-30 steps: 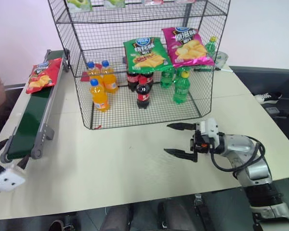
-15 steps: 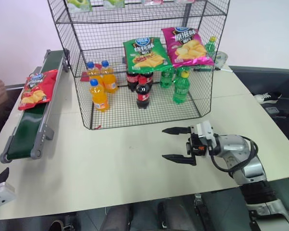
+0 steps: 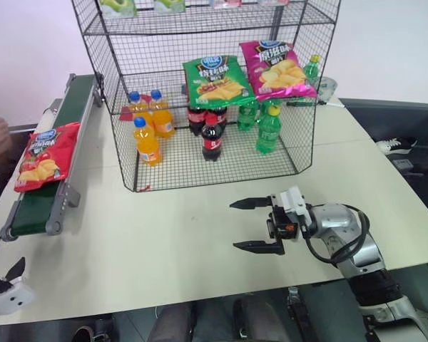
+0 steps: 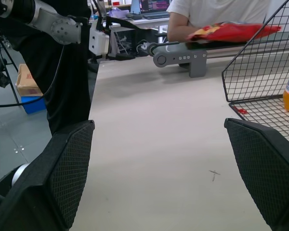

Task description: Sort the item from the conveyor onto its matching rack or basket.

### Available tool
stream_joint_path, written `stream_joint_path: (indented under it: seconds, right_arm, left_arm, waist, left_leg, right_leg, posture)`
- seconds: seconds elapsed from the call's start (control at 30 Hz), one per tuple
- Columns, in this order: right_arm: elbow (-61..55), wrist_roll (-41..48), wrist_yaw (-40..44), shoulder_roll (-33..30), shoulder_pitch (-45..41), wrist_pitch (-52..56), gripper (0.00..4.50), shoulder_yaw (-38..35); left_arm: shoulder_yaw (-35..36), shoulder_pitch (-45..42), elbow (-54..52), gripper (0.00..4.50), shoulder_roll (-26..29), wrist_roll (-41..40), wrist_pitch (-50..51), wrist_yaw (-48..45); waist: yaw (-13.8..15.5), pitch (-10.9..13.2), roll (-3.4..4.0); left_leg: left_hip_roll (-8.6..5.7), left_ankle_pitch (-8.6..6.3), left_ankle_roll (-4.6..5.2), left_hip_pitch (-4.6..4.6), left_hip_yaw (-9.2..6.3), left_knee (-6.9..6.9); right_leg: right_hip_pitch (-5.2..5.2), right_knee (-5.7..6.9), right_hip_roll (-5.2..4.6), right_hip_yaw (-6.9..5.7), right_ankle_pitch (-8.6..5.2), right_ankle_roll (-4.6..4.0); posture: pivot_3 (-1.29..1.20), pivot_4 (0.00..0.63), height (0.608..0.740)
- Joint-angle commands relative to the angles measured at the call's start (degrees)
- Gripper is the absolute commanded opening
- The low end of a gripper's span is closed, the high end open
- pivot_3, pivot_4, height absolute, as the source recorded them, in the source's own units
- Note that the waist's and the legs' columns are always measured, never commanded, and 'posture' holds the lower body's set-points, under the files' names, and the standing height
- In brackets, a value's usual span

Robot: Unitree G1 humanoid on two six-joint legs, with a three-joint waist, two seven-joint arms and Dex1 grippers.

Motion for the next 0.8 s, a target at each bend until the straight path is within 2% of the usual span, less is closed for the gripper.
stream_joint_path:
  seconds: [0.03, 0.8]
  right_arm:
    - [-1.9, 0.3, -0.5, 0.1, -0.3, -0.2, 4.50, -0.5]
    - [-1.7, -0.5, -3.4, -0.5, -0.2, -0.3, 4.50, -1.0]
  left_arm:
    - [-0.4, -1.2, 1.2, 4.37, 1.4, -2.0, 1.0, 1.3]
    - [-3.6, -6.8, 0.2, 4.37, 1.6, -5.9, 4.1, 0.3]
  waist:
    - [0.0, 0.0, 0.00]
    - [0.0, 0.0, -0.04]
  left_leg:
    - [0.00, 0.00, 0.00, 0.00, 0.00, 0.00]
    - [0.00, 0.00, 0.00, 0.00, 0.01, 0.00]
  right_leg:
    - [0.00, 0.00, 0.00, 0.00, 0.00, 0.00]
    - [-0.02, 0.03, 0.01, -0.01, 0.01, 0.02]
  posture:
    - [0.00, 0.150, 0.740]
    - [0.00, 0.150, 0.740]
